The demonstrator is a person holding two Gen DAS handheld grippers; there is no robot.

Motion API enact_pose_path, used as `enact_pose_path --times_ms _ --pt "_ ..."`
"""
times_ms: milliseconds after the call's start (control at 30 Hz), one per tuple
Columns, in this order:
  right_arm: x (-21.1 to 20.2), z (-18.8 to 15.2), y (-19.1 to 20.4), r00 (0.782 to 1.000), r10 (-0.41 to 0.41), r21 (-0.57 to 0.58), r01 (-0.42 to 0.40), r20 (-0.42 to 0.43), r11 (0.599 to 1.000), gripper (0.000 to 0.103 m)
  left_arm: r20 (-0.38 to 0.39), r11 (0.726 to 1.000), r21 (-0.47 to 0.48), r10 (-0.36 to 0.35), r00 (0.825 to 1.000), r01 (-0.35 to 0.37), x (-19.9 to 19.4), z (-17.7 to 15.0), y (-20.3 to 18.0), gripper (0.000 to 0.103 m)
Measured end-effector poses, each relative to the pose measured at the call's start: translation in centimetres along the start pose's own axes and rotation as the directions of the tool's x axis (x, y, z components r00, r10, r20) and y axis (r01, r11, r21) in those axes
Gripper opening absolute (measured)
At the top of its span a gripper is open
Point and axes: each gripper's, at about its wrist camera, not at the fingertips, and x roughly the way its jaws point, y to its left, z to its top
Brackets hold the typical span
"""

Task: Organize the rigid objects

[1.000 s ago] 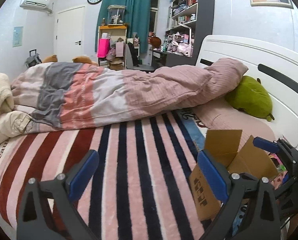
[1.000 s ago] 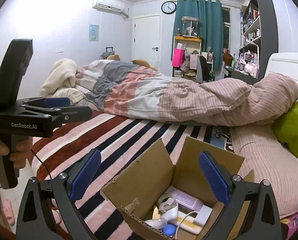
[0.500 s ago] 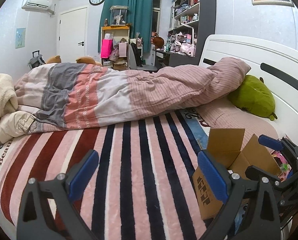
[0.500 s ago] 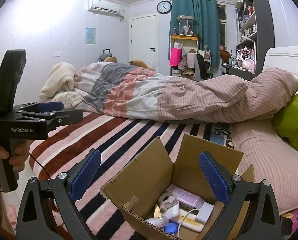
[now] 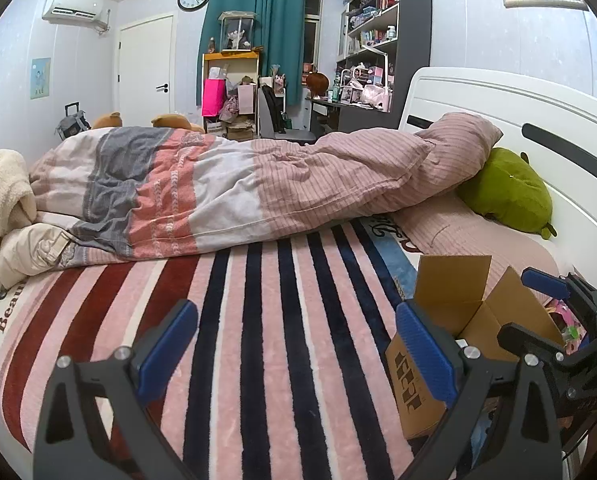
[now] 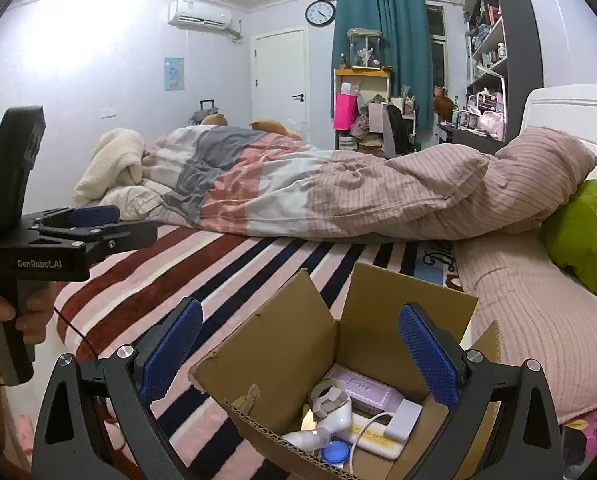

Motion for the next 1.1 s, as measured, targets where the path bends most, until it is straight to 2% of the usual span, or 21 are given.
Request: enact_pose_path --times_ms 1100 --pt "-0.01 0.09 -0.09 1.0 -0.003 0.005 0.003 -0.001 1.0 0.099 -0.002 1.0 0.004 0.0 1.0 0.0 0.06 0.12 0.25 0.098"
